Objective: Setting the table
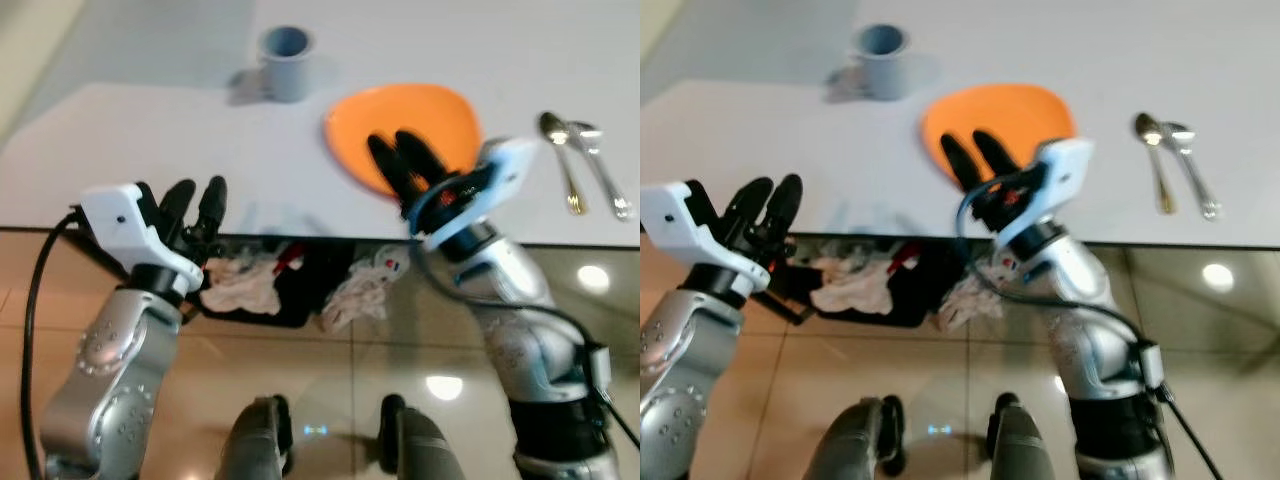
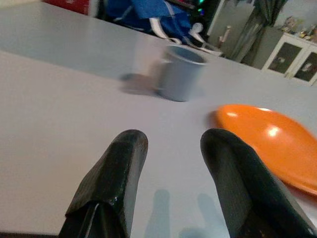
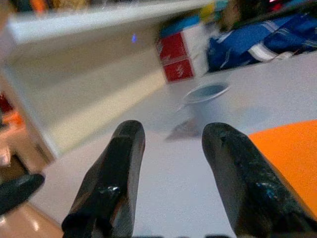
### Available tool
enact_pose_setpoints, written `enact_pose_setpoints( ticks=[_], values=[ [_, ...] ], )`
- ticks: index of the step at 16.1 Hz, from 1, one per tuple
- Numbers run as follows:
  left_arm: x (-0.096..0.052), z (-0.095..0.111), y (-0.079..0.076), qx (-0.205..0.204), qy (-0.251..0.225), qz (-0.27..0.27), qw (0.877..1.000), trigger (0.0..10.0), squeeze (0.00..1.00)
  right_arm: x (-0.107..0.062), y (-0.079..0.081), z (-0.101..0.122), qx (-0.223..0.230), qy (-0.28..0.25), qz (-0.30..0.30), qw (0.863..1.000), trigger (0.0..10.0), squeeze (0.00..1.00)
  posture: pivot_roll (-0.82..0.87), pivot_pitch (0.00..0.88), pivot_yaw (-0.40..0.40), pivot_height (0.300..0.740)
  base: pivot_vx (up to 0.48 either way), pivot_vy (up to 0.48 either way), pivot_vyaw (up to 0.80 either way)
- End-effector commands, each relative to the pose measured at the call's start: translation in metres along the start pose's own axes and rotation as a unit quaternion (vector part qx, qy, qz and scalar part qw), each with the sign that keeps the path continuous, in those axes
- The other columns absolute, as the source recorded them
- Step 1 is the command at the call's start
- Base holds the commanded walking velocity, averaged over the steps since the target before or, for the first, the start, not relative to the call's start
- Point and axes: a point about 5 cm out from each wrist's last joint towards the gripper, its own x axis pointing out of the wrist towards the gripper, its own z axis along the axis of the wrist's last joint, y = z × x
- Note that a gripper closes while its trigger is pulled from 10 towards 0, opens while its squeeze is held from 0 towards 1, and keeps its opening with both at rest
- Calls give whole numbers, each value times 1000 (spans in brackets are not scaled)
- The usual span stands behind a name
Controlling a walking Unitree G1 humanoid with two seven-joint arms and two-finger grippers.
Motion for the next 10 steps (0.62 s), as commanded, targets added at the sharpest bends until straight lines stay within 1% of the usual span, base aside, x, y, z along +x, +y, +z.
enact_pose_setpoints(
  ticks=[1, 2, 4, 6, 7, 10],
  values=[
    [-1, -5, 4, 4, 2, 5, 1000, 10000, 0, -4, -2, -15, -26, 33, -7, 999, 10000, 0, -66, 172, 1, 740, 0, 480, 0],
    [-1, -7, 5, 6, 5, 7, 1000, 10000, 0, -4, -3, -18, -12, 36, -16, 999, 10000, 0, -64, 169, -1, 740, 0, 480, 0],
    [-4, -18, 5, 9, 22, 6, 1000, 10000, 0, -8, 2, -33, -30, 62, -7, 998, 10000, 0, -63, 158, -7, 740, 0, 480, 0],
    [-6, -28, 1, 12, 36, -6, 999, 10000, 0, -8, 9, -37, -17, 67, 9, 998, 10000, 0, -64, 150, -10, 740, 0, 480, 0],
    [-6, -32, -2, 11, 38, -11, 999, 10000, 0, -7, 12, -40, -23, 69, 17, 997, 10000, 0, -64, 146, -10, 740, 0, 480, 0],
    [-4, -39, -7, 11, 41, -23, 999, 10000, 0, -3, 16, -42, -30, 67, 32, 997, 10000, 0, -62, 137, -14, 740, 0, 480, 0]
  ],
)
